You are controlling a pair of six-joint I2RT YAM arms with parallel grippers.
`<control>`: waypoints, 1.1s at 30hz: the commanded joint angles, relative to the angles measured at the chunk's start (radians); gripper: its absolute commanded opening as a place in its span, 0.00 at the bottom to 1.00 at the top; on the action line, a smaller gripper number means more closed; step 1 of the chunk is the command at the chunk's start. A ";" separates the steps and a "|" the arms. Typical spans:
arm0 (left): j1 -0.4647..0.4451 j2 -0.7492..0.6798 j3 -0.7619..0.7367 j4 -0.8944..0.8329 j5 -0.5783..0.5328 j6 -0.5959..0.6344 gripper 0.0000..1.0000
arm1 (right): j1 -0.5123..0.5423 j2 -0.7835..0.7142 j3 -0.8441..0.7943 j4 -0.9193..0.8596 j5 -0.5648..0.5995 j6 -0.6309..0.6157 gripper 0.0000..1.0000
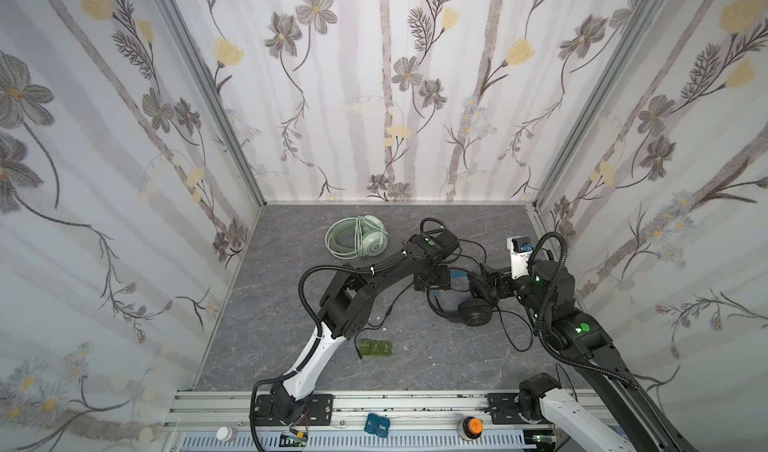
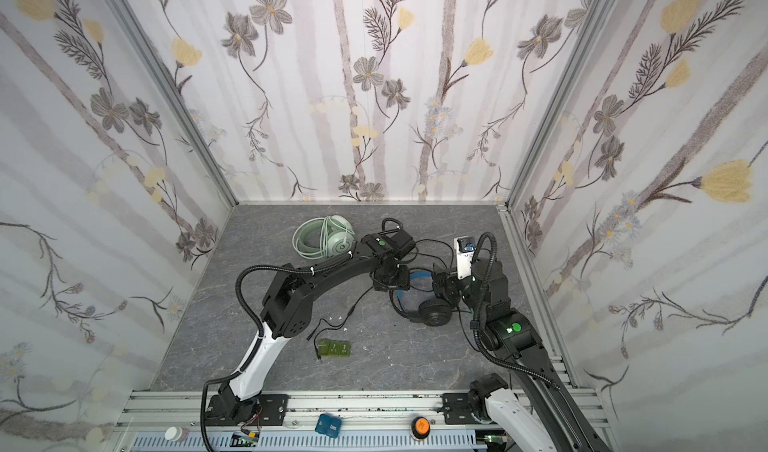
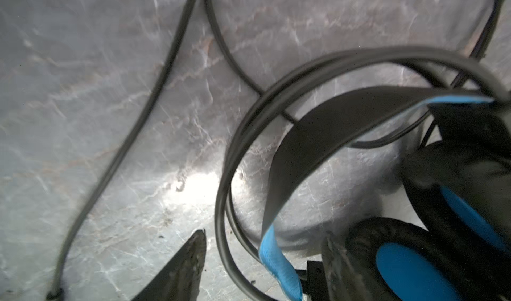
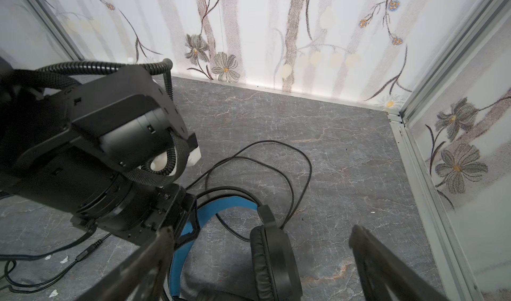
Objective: Wrap the headphones
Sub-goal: 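Close the left gripper on the black headset's headband, then lift the black headset up off the table with the left gripper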
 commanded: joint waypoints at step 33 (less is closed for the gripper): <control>-0.034 0.077 0.164 -0.228 -0.302 0.167 0.00 | -0.003 -0.038 -0.006 0.021 -0.033 0.002 1.00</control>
